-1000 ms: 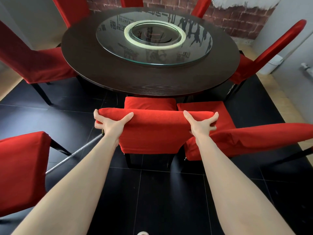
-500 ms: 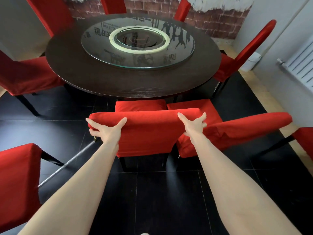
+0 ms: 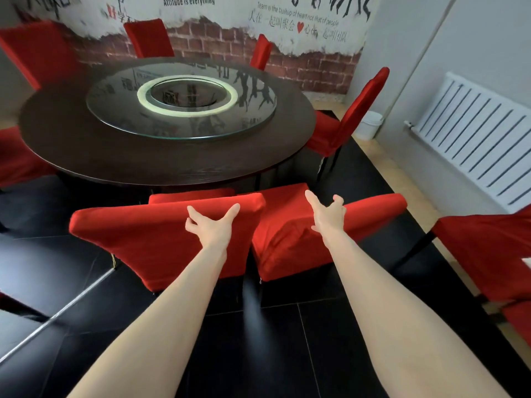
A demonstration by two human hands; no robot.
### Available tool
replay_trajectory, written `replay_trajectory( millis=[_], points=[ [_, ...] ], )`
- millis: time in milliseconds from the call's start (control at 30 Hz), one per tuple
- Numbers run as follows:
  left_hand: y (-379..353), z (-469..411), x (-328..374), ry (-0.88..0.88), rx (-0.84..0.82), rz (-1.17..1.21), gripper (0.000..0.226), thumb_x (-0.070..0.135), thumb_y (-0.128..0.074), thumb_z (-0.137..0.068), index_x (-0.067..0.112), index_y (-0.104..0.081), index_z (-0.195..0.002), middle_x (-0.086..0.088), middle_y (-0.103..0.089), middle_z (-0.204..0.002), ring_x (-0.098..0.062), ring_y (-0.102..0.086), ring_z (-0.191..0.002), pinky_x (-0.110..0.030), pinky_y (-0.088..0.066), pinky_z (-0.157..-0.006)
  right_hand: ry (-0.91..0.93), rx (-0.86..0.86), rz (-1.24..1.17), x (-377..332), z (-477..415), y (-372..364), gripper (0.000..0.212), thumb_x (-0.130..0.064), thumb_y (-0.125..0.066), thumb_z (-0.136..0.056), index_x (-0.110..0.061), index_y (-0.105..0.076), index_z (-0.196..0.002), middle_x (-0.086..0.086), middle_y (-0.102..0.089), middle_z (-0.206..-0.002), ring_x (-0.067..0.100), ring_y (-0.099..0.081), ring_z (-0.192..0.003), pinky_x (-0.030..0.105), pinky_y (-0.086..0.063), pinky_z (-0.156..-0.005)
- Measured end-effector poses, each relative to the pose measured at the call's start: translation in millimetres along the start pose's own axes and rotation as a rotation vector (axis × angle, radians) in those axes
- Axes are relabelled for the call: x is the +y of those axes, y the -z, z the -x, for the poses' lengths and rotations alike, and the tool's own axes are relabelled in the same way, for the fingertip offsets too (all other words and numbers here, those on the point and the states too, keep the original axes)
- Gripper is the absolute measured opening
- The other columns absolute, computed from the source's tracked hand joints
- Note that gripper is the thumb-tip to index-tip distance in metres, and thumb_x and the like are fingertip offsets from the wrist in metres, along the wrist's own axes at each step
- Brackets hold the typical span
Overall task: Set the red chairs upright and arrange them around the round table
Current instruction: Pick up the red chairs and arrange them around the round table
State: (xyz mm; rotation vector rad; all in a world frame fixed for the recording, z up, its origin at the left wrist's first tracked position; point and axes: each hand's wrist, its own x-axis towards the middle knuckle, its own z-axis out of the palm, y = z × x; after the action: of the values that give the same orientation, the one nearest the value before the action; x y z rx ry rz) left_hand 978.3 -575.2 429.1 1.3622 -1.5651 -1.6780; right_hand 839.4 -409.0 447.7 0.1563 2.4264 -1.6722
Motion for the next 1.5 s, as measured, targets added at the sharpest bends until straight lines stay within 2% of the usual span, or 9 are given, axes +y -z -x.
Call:
replay_trajectory(
  millis=[100,167,300,533,767,933,1100,1300,1500],
  points=[
    [-51,33,4,-0.049,-0.041,0.023,0.112,0.046,-0.080,-0.076,0.020,-0.005,-0.156,-0.003,-0.007,-0.158,-0.028,-0.042,-0.132,-0.038,-0.037,-0.102,0.032,-0.009,-0.009,7,-25,49,0.089,-0.051,-0.069,-0.085,-0.012,-0.025,-0.152,0.011,-0.027,-0.152,0.033,-0.043,-0.132,0.052,-0.045,-0.103],
    [-75,49,3,-0.071,-0.060,0.011,0.110,0.045,-0.079,-0.077,0.019,-0.008,-0.156,-0.003,-0.009,-0.158,-0.028,-0.041,-0.133,-0.036,-0.036,-0.101,0.041,-0.016,-0.004,11,-37,73,0.087,-0.051,-0.068,-0.085,-0.012,-0.027,-0.151,0.010,-0.029,-0.151,0.032,-0.043,-0.131,0.053,-0.045,-0.103],
    [-129,82,0,-0.066,-0.070,-0.003,0.109,0.047,-0.079,-0.076,0.019,-0.011,-0.156,-0.004,-0.009,-0.159,-0.030,-0.038,-0.136,-0.041,-0.035,-0.106,0.048,-0.031,0.020,26,-69,131,0.086,-0.053,-0.067,-0.085,-0.014,-0.028,-0.151,0.010,-0.030,-0.153,0.033,-0.041,-0.134,0.053,-0.044,-0.105],
    [-195,112,-17,-0.046,-0.033,-0.019,0.110,0.048,-0.080,-0.075,0.016,-0.013,-0.155,-0.005,-0.011,-0.158,-0.028,-0.036,-0.138,-0.041,-0.034,-0.108,0.021,-0.094,0.040,51,-124,186,0.081,-0.053,-0.066,-0.086,-0.019,-0.030,-0.150,0.010,-0.035,-0.150,0.034,-0.044,-0.131,0.054,-0.046,-0.102],
    [-237,95,-29,0.006,0.032,-0.067,0.112,0.050,-0.081,-0.072,0.016,-0.014,-0.155,-0.005,-0.011,-0.158,-0.028,-0.035,-0.139,-0.042,-0.036,-0.108,-0.022,-0.154,0.043,70,-183,195,0.089,-0.055,-0.068,-0.083,-0.022,-0.024,-0.153,0.008,-0.025,-0.156,0.036,-0.038,-0.137,0.056,-0.043,-0.105],
    [-261,65,-39,0.056,0.112,-0.121,0.114,0.054,-0.082,-0.069,0.015,-0.017,-0.154,-0.006,-0.014,-0.156,-0.030,-0.035,-0.138,-0.049,-0.034,-0.112,-0.052,-0.191,0.197,78,-227,190,0.102,-0.064,-0.066,-0.080,-0.033,-0.006,-0.156,0.004,-0.004,-0.163,0.042,-0.018,-0.146,0.059,-0.029,-0.113],
    [-280,40,-44,0.100,0.173,-0.156,0.114,0.053,-0.083,-0.067,0.014,-0.020,-0.154,-0.008,-0.018,-0.155,-0.029,-0.033,-0.139,-0.049,-0.030,-0.115,-0.126,-0.204,0.301,80,-268,184,0.106,-0.068,-0.066,-0.077,-0.037,-0.002,-0.156,0.003,0.010,-0.164,0.044,-0.006,-0.147,0.062,-0.023,-0.112],
    [-292,36,-57,0.146,0.225,-0.164,0.112,0.048,-0.085,-0.068,0.015,-0.021,-0.154,-0.009,-0.017,-0.157,-0.026,-0.018,-0.145,-0.043,-0.024,-0.118,-0.162,-0.245,0.360,87,-290,179,0.110,-0.068,-0.068,-0.075,-0.037,-0.001,-0.156,0.002,0.015,-0.163,0.046,-0.003,-0.147,0.062,-0.024,-0.112],
    [-300,35,-64,0.165,0.257,-0.177,0.119,0.047,-0.087,-0.066,0.026,-0.012,-0.156,-0.006,-0.010,-0.160,-0.029,-0.010,-0.147,-0.048,-0.021,-0.119,-0.162,-0.307,0.396,101,-304,174,0.118,-0.068,-0.073,-0.070,-0.036,0.002,-0.155,-0.004,0.029,-0.159,0.049,-0.002,-0.146,0.063,-0.024,-0.111]
  ],
)
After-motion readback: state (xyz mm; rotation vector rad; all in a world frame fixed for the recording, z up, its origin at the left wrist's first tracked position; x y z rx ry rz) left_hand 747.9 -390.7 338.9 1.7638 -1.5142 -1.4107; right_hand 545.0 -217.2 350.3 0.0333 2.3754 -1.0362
